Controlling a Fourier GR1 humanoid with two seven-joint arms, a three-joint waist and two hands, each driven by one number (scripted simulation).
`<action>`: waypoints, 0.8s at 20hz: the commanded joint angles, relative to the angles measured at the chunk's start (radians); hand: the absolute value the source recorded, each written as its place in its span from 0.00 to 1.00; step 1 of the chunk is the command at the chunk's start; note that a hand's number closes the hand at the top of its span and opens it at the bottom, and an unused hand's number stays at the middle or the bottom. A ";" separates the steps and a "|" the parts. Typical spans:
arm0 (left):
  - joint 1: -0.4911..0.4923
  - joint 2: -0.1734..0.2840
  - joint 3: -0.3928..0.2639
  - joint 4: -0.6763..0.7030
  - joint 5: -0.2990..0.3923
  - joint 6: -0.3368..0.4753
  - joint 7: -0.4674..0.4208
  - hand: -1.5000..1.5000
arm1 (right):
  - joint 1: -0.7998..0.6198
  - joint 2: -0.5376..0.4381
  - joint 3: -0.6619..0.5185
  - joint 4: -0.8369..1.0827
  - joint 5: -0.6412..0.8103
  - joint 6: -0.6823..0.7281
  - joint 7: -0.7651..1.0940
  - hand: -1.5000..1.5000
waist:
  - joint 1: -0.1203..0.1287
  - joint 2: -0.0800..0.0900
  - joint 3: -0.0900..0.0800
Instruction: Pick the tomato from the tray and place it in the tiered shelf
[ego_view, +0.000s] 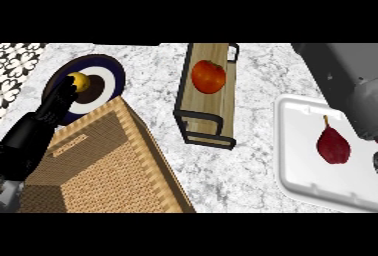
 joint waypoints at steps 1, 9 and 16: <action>0.089 -0.081 -0.116 0.071 -0.003 -0.011 0.015 0.50 | -0.003 -0.119 -0.020 0.035 -0.010 -0.014 0.050 0.00 | 0.008 0.026 -0.038; 0.059 -0.078 -0.118 0.052 0.009 -0.021 0.019 0.50 | 0.030 -0.233 -0.012 0.015 0.004 0.078 -0.007 0.00 | 0.040 0.059 -0.035; 0.020 -0.071 -0.106 0.041 0.017 -0.015 0.037 0.50 | 0.054 -0.300 0.003 -0.002 0.024 0.180 -0.053 0.00 | 0.058 0.072 -0.033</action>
